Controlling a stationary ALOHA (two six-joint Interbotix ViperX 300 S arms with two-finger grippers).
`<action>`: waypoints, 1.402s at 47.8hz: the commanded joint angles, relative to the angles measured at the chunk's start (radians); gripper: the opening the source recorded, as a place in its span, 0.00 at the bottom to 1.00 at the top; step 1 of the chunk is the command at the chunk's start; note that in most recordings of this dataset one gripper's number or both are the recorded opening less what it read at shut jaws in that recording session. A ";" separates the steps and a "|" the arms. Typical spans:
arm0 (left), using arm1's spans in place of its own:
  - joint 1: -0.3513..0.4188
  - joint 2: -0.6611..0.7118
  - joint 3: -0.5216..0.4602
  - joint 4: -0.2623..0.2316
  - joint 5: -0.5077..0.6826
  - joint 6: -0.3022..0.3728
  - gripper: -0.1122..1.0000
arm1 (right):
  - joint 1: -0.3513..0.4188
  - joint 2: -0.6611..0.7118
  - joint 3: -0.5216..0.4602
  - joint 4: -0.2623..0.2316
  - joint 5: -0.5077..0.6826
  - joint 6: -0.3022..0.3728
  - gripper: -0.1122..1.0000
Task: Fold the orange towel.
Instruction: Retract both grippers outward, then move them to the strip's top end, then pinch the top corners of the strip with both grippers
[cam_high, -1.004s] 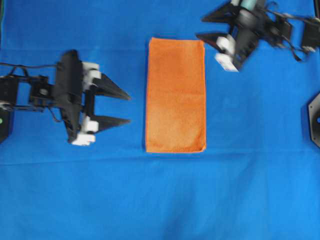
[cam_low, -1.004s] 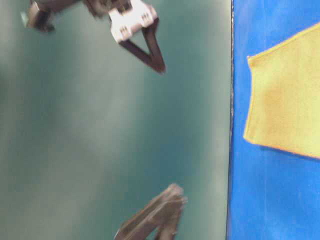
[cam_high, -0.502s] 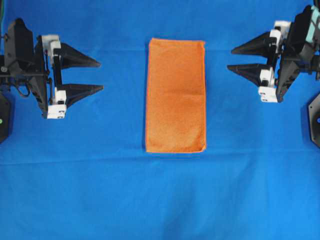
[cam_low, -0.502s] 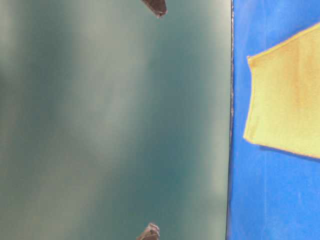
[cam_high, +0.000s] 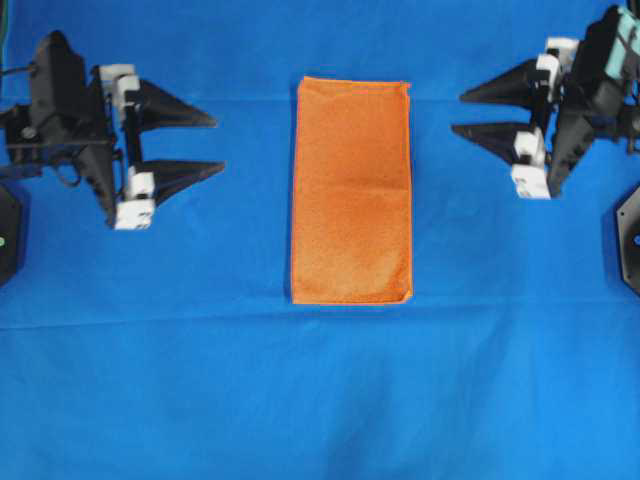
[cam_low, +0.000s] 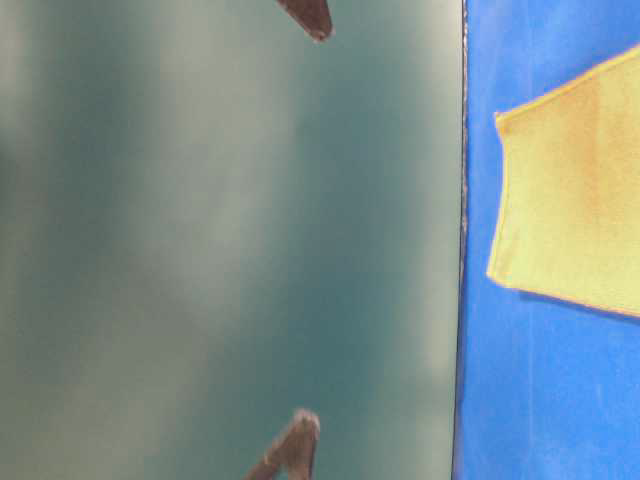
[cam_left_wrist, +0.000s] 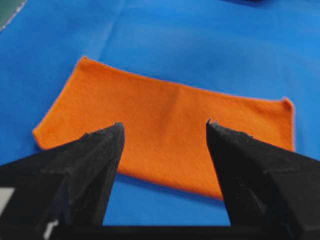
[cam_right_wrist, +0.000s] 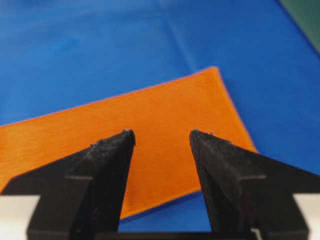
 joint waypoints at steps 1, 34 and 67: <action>0.035 0.055 -0.066 0.002 -0.014 0.008 0.67 | -0.043 0.041 -0.040 0.000 -0.008 -0.002 0.61; 0.235 0.686 -0.387 0.000 -0.094 0.031 0.90 | -0.221 0.615 -0.198 -0.008 -0.169 -0.015 0.67; 0.253 0.802 -0.431 0.003 -0.110 0.080 0.11 | -0.225 0.729 -0.233 -0.003 -0.198 -0.014 0.13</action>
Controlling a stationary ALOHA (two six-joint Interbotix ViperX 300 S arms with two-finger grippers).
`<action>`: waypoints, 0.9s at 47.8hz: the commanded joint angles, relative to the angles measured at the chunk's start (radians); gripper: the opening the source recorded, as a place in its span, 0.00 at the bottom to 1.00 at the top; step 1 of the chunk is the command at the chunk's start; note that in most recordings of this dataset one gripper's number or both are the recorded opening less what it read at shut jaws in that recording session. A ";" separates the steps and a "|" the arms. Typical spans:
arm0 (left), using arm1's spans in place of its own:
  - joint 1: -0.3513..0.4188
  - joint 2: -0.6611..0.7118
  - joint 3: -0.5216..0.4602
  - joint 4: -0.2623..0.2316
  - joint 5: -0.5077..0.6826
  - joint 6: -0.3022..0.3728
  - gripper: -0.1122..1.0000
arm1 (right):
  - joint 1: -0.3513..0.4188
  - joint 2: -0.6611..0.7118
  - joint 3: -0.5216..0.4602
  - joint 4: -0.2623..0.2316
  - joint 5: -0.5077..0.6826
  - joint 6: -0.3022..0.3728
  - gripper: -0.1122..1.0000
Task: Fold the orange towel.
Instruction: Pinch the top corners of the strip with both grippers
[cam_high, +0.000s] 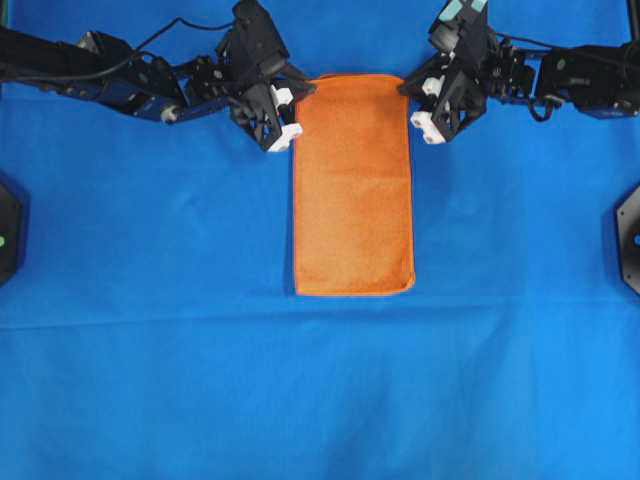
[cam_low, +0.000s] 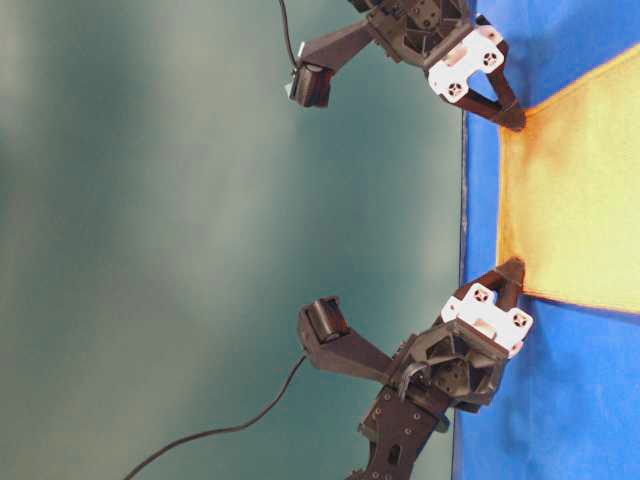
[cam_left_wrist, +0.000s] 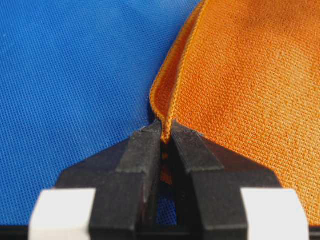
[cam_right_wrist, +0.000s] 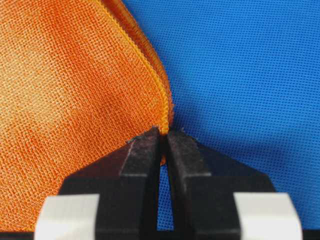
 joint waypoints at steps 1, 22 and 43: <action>0.002 -0.017 -0.006 0.002 -0.005 0.003 0.11 | 0.012 -0.014 -0.003 0.003 -0.006 0.000 0.13; 0.026 -0.052 -0.021 0.002 0.005 0.054 0.11 | -0.014 -0.055 -0.026 0.009 -0.002 0.003 0.13; 0.069 -0.126 -0.028 0.002 0.043 0.101 0.11 | -0.048 -0.100 -0.060 0.005 0.032 -0.008 0.13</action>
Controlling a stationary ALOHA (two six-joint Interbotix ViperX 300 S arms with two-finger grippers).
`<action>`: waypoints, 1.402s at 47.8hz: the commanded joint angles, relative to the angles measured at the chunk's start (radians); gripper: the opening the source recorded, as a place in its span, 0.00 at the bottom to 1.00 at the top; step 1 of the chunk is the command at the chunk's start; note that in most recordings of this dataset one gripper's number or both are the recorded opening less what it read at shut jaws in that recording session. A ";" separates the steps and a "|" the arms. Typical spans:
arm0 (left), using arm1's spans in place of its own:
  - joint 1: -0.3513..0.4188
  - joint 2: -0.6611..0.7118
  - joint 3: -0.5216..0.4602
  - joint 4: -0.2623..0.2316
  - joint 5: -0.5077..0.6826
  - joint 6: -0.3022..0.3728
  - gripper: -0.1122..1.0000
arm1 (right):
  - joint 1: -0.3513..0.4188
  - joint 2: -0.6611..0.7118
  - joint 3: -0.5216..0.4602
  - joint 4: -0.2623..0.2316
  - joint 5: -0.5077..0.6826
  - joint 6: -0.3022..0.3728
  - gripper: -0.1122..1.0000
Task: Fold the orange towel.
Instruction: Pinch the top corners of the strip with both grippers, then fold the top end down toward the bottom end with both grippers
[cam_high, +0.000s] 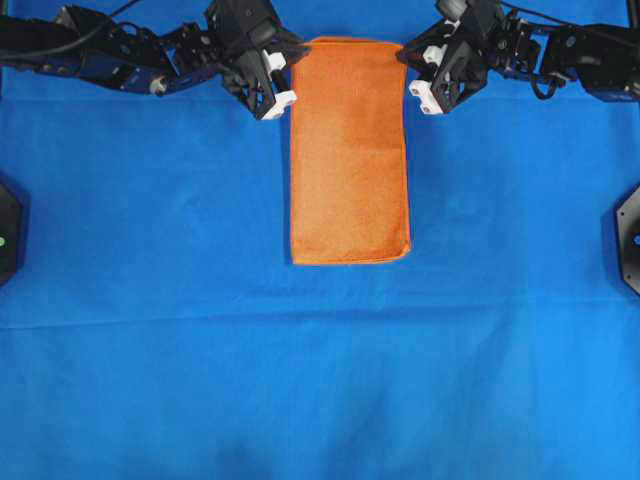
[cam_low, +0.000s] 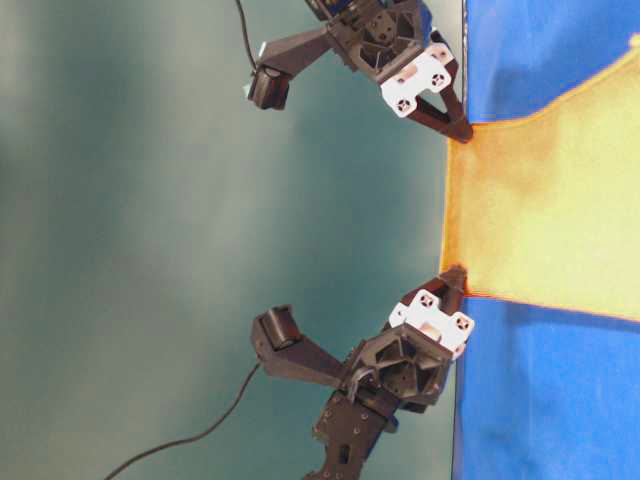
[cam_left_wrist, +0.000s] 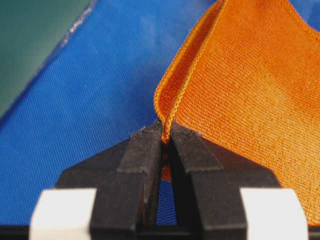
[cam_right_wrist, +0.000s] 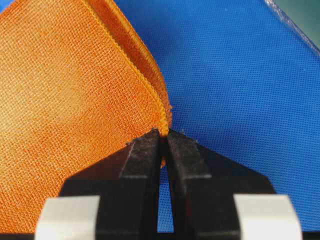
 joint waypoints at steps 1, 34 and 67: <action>0.002 -0.041 -0.015 0.000 0.008 0.011 0.11 | -0.003 -0.035 -0.012 -0.002 0.000 -0.002 0.13; -0.183 -0.233 0.117 0.002 0.071 0.074 0.11 | 0.201 -0.305 0.143 0.009 0.104 0.015 0.13; -0.451 -0.153 0.167 0.000 0.103 -0.021 0.11 | 0.483 -0.258 0.222 0.114 0.144 0.018 0.13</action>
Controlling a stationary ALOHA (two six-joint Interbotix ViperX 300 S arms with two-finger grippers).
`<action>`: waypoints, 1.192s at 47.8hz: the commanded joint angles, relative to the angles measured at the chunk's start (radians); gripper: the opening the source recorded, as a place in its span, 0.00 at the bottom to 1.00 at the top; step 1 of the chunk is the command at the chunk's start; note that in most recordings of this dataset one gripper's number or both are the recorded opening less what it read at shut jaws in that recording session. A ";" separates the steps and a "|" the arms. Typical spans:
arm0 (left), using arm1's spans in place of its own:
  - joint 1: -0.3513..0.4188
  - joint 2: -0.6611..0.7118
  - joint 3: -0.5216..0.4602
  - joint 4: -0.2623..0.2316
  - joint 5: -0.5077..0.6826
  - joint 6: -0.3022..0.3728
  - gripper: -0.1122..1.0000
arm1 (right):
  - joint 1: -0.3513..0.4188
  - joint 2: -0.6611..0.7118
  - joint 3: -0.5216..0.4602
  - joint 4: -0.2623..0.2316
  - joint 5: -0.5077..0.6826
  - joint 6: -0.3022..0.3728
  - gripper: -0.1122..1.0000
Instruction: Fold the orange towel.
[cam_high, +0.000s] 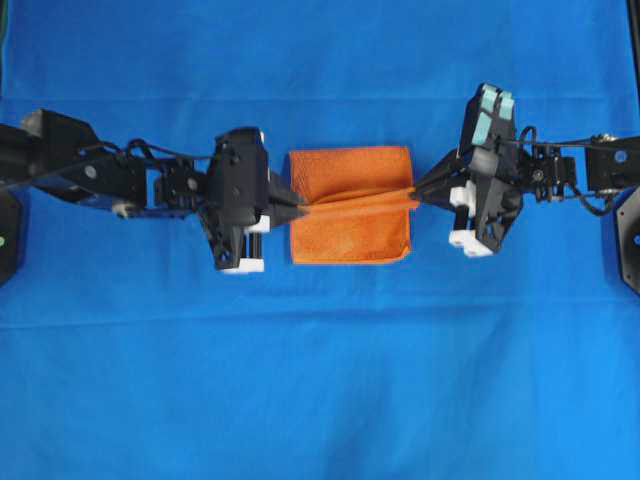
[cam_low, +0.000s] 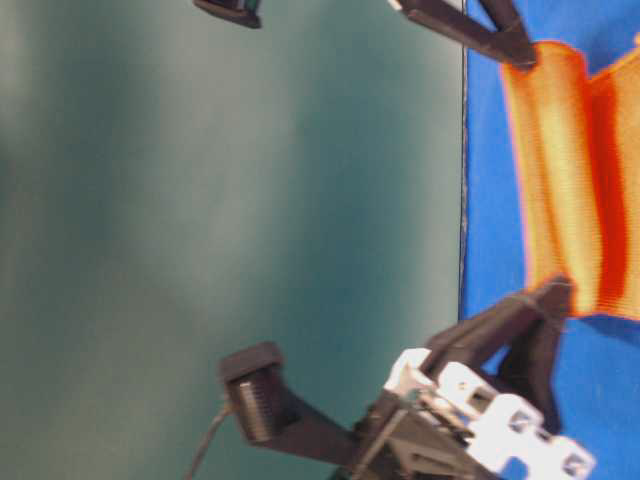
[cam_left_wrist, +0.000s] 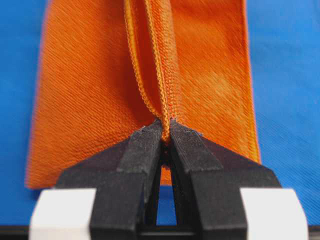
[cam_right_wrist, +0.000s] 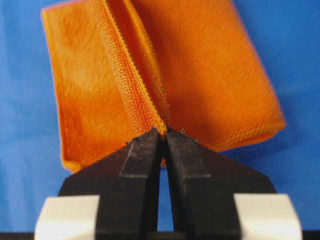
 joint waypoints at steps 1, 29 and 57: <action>-0.006 0.008 -0.005 0.000 -0.005 -0.014 0.11 | 0.008 0.015 -0.002 0.015 -0.015 -0.002 0.13; -0.032 0.021 -0.011 0.000 0.003 -0.041 0.48 | 0.081 0.087 -0.028 0.084 -0.084 -0.002 0.25; -0.041 -0.506 0.092 0.000 0.268 -0.025 0.64 | 0.121 -0.419 -0.046 0.025 0.268 -0.025 0.65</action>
